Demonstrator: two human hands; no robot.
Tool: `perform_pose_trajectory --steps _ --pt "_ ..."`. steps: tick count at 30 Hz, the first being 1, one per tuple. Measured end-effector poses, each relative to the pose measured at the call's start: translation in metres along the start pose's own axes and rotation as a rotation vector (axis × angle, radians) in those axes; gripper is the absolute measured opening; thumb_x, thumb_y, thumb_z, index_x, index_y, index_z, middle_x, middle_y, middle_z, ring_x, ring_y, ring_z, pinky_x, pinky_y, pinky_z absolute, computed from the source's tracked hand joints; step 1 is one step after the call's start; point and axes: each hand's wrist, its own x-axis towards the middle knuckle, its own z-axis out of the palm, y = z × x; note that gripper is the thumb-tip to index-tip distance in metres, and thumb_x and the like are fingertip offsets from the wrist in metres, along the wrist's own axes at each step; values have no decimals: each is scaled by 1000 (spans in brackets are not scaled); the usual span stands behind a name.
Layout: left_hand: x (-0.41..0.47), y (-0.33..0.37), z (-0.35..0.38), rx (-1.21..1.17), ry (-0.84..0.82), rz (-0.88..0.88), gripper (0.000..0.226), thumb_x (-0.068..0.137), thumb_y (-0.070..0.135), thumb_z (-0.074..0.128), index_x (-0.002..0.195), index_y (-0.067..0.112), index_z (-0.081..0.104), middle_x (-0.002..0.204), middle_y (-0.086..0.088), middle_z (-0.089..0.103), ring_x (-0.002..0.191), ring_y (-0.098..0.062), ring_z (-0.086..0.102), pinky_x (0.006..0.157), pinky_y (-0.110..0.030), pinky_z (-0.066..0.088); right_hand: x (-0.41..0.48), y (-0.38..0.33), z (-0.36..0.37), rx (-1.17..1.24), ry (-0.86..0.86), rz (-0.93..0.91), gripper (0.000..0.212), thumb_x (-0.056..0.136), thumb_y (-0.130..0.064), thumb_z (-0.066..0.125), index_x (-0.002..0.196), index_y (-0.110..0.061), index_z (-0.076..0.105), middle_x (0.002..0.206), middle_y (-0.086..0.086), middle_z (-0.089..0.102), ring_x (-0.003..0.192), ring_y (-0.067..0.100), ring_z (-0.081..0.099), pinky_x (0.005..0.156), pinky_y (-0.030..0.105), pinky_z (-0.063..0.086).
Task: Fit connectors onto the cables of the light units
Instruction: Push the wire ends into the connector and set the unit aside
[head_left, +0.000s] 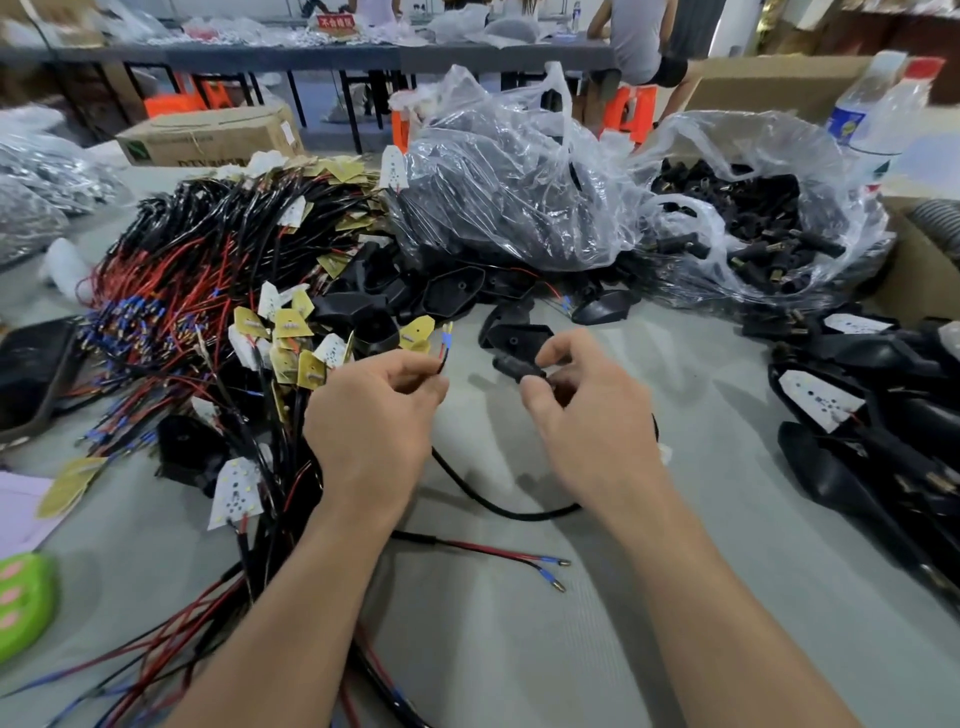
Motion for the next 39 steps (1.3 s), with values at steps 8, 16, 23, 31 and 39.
perform_pose_trajectory --steps 8,16,23,31,39 --pt "-6 5 2 -60 -49 261 16 84 19 79 94 31 81 83 40 63 100 -1 61 91 -15 46 11 5 -11 544 142 229 15 83 -20 64 87 -32 74 65 -8 62 63 13 49 63 34 41" --pt "-3 3 5 -154 -170 304 24 86 14 79 91 37 77 93 23 68 105 -6 54 93 -5 33 17 7 -20 750 81 220 22 99 2 51 90 -14 63 63 2 60 53 15 56 47 23 42" --pt "-3 3 7 -156 -172 278 27 85 15 80 90 40 76 92 23 68 105 -6 54 90 -6 36 16 6 -18 779 -18 180 29 95 9 52 91 -15 67 72 9 61 60 15 60 58 24 50" --pt "-7 7 8 -176 -181 302 22 85 14 81 90 36 79 91 22 69 102 -5 54 90 -7 36 16 10 -15 819 -2 206 28 96 10 51 93 -13 67 68 1 66 60 16 61 60 24 51" --pt "-14 13 3 -223 -151 203 40 75 17 87 92 50 74 81 24 71 93 1 63 82 -4 40 10 6 -13 818 -154 165 24 94 7 57 94 -14 70 75 10 70 68 21 66 64 27 55"
